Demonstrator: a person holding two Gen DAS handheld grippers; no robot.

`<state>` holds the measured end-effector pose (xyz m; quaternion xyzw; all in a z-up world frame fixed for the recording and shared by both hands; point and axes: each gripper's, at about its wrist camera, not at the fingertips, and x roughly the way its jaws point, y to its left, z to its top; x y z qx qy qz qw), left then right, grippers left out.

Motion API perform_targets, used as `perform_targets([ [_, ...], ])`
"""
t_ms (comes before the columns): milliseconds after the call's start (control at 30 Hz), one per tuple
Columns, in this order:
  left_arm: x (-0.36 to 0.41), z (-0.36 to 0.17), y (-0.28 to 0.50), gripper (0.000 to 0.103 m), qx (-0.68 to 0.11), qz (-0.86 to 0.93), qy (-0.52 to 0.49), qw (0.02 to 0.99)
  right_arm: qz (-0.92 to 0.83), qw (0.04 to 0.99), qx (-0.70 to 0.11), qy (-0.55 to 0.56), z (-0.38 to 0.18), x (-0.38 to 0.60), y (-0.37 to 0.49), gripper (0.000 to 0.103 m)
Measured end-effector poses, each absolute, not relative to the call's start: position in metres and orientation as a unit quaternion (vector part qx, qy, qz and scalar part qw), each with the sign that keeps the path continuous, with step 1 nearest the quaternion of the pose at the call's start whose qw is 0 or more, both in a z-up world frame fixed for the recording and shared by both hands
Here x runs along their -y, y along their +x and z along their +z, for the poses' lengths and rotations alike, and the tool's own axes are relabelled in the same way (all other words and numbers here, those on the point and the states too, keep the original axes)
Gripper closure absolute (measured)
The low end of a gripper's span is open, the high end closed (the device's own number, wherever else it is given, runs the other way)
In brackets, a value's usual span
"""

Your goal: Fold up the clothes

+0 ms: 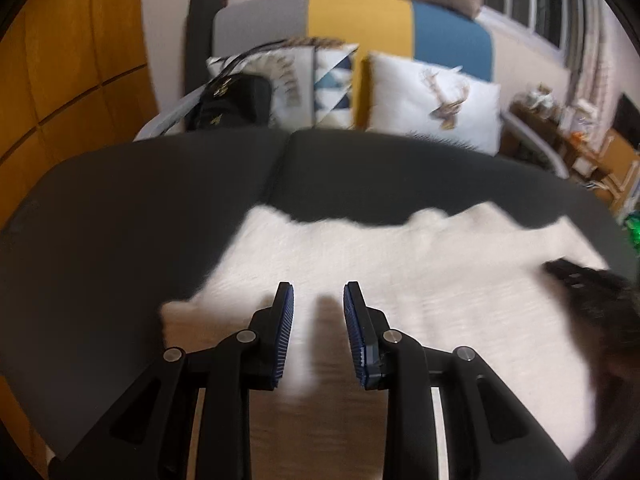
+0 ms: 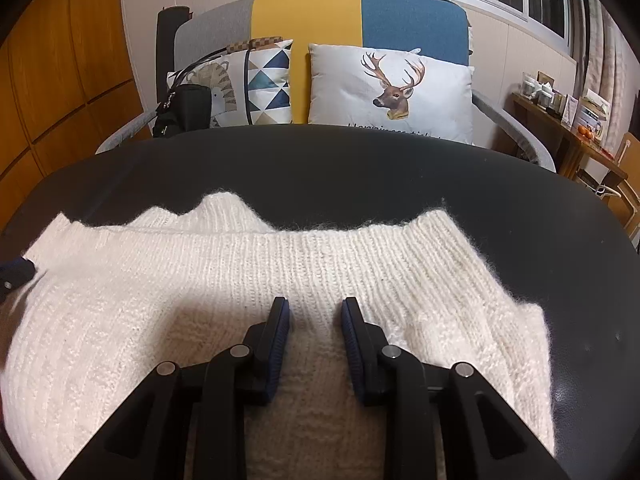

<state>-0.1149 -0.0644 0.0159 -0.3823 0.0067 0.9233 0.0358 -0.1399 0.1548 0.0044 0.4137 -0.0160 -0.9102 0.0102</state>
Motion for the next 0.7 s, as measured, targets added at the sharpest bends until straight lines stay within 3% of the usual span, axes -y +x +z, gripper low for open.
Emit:
perform_targets([
  [133,0.059,-0.005,-0.129,0.075,-0.065,0.914,-0.399,0.015,-0.91,0.01,0.016,0.413,0.005,-0.154,-0.14,0.076],
  [200,0.077,-0.012,-0.129,0.067,-0.034,0.917,-0.397,0.01,-0.911,0.012,0.02,0.413,0.005,-0.155,-0.14,0.076],
  [567,0.074,-0.017,-0.126,0.067,-0.053,0.921,-0.385,-0.007,-0.912,0.002,0.019,0.409,0.025,-0.147,-0.136,0.076],
  [700,0.077,-0.018,-0.126,0.067,-0.045,0.922,-0.386,-0.003,-0.928,0.064,0.037,0.366,0.053,-0.115,-0.116,0.076],
])
